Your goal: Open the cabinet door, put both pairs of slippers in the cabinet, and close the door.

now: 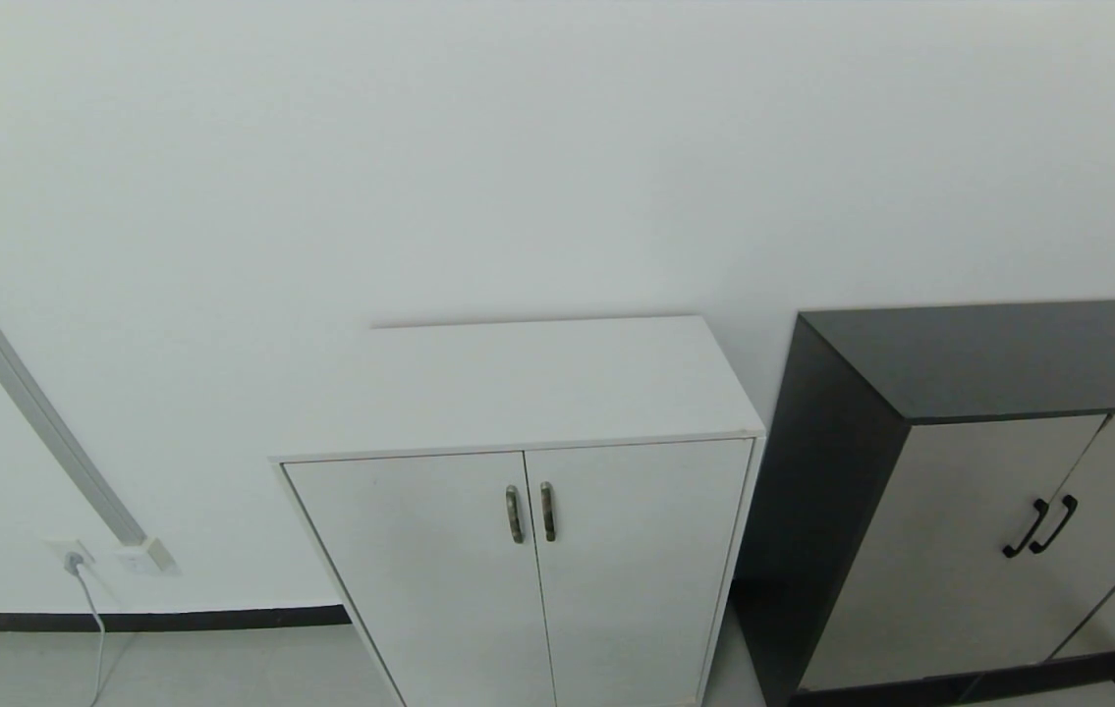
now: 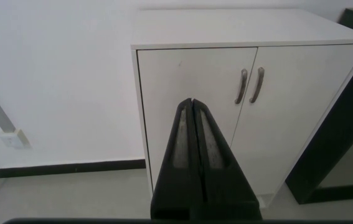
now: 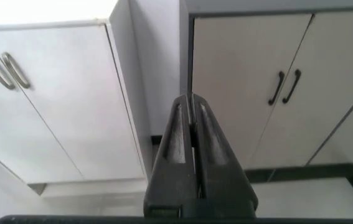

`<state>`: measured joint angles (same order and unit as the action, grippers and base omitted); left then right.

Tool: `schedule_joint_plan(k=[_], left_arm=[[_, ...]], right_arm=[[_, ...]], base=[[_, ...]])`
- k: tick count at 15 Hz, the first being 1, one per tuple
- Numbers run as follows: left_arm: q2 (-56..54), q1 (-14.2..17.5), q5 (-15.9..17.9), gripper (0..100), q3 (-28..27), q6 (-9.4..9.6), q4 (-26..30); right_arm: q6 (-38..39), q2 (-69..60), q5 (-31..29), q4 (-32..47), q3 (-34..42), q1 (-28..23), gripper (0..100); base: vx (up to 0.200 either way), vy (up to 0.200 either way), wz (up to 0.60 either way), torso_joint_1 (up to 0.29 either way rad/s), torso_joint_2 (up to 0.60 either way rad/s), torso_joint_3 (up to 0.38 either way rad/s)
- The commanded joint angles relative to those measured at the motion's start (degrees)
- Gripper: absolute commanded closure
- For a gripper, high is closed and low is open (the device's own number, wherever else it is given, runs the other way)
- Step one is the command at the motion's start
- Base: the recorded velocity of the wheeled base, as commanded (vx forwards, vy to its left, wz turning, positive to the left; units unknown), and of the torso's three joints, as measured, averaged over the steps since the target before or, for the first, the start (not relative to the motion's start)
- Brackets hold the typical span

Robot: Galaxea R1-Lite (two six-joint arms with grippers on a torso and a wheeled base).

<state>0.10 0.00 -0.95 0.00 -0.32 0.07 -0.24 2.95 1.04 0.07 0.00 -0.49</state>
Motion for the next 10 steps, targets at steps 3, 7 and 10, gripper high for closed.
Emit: schedule_joint_plan(k=[3,7,10], left_arm=[[0.08,0.00,-0.02,100,0.00,0.05,0.01],[-0.01,0.00,-0.02,100,0.00,0.14,-0.07],[-0.01,-0.09,-0.02,100,0.00,0.14,0.01]], right_arm=[[1.39,-2.95,-0.33,-0.07,0.00,0.40,100],[4.11,-2.95,-1.39,-0.34,0.00,0.40,100],[3.76,-2.95,-1.21,-0.25,0.00,0.40,100]], base=[[0.000,0.000,0.00,0.000,0.00,0.000],[0.000,0.000,0.00,0.000,0.00,0.000],[0.000,0.000,0.00,0.000,0.00,0.000]])
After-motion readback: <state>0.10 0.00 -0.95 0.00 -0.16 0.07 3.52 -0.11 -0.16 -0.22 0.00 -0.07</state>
